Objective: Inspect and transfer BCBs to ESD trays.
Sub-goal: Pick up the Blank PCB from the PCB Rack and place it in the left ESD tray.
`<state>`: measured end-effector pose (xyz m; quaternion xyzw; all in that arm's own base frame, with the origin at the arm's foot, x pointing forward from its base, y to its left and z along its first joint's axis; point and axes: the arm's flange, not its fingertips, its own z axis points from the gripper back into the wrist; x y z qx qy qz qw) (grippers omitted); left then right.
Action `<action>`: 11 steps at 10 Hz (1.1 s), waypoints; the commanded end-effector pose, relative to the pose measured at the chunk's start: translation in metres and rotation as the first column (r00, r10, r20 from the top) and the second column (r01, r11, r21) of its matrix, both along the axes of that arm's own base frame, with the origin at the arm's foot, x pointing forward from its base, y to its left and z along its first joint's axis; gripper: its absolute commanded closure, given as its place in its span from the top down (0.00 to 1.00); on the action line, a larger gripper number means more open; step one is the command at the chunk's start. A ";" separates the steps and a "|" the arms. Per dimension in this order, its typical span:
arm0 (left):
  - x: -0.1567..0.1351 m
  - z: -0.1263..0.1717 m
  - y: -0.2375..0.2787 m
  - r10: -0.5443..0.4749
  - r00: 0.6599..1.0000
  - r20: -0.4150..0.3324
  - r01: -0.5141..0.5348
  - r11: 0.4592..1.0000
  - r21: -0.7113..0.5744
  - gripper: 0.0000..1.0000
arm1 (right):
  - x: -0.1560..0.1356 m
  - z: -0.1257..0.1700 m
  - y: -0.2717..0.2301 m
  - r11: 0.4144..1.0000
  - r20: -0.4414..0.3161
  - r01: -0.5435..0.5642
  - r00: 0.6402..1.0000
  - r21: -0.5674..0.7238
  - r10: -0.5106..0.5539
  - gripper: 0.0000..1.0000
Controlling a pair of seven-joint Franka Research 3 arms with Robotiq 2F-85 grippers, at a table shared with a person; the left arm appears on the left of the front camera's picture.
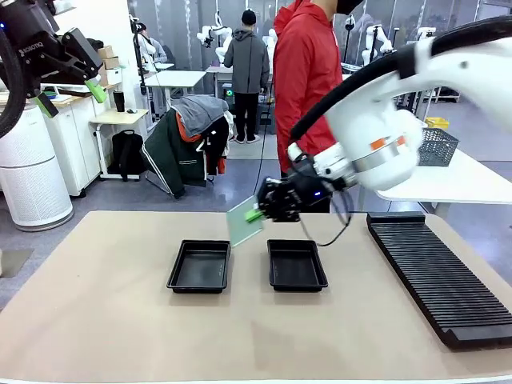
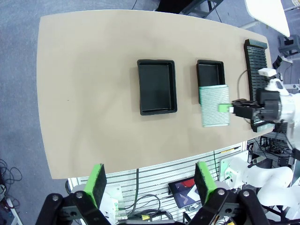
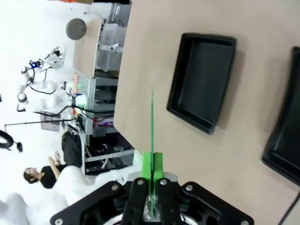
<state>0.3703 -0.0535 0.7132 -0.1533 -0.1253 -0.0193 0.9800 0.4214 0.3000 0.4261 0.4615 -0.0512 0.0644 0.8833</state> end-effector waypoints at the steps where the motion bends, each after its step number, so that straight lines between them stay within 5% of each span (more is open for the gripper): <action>1: 0.000 -0.001 0.000 0.000 1.000 -0.001 0.000 1.000 -0.005 1.00 | 0.009 -0.009 0.043 0.995 -0.044 0.094 0.995 0.016 -0.093 0.02; 6: 0.000 -0.001 0.000 0.000 1.000 -0.001 0.000 1.000 -0.005 1.00 | 0.016 -0.065 0.105 0.975 -0.069 0.221 0.972 -0.030 -0.223 0.02; 11: 0.000 -0.001 0.000 0.000 1.000 -0.001 0.000 1.000 -0.005 1.00 | 0.039 -0.096 0.134 0.970 -0.104 0.223 0.967 -0.101 -0.233 0.02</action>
